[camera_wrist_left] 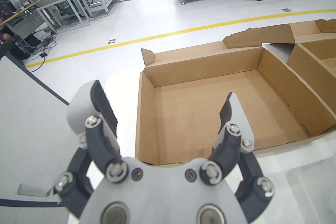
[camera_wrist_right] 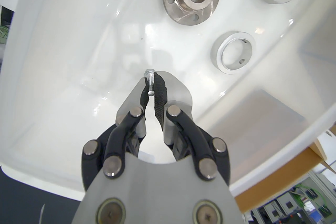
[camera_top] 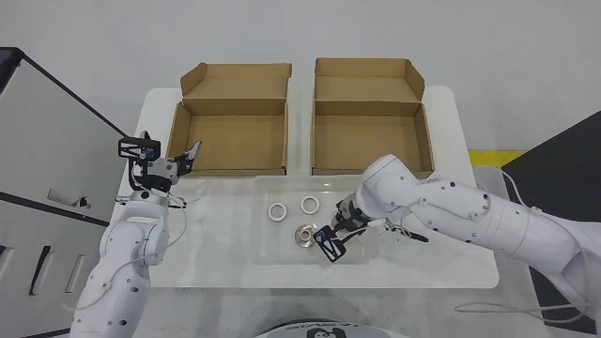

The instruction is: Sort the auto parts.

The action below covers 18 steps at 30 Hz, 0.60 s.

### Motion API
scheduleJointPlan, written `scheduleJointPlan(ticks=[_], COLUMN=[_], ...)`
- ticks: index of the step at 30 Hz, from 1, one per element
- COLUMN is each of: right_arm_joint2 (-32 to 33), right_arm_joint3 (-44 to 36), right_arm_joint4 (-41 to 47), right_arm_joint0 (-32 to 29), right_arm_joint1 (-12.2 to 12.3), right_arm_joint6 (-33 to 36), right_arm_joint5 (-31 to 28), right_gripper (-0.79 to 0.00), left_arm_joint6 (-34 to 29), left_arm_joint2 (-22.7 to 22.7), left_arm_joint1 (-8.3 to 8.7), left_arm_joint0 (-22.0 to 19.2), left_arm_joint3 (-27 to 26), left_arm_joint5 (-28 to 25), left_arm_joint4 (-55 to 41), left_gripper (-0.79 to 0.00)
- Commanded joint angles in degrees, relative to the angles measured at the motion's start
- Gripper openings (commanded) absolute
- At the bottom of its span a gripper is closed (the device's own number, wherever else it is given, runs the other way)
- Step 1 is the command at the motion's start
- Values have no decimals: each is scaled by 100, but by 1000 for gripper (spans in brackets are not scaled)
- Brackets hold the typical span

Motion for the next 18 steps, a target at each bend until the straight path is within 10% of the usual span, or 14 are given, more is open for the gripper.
scheduleJointPlan(ticks=[1,18], right_arm_joint2=[0,180], right_arm_joint3=[-11,142], right_arm_joint4=[68,1566], right_arm_joint0=[98,791], right_arm_joint1=[29,825], right_arm_joint6=[-84,-1232], right_arm_joint5=[0,0], right_gripper=[-785,-785], left_arm_joint6=[0,0], left_arm_joint2=[0,0], left_arm_joint1=[0,0], left_arm_joint0=[0,0], left_arm_joint3=[0,0], left_arm_joint5=[0,0], left_arm_joint4=[0,0], left_gripper=[0,0])
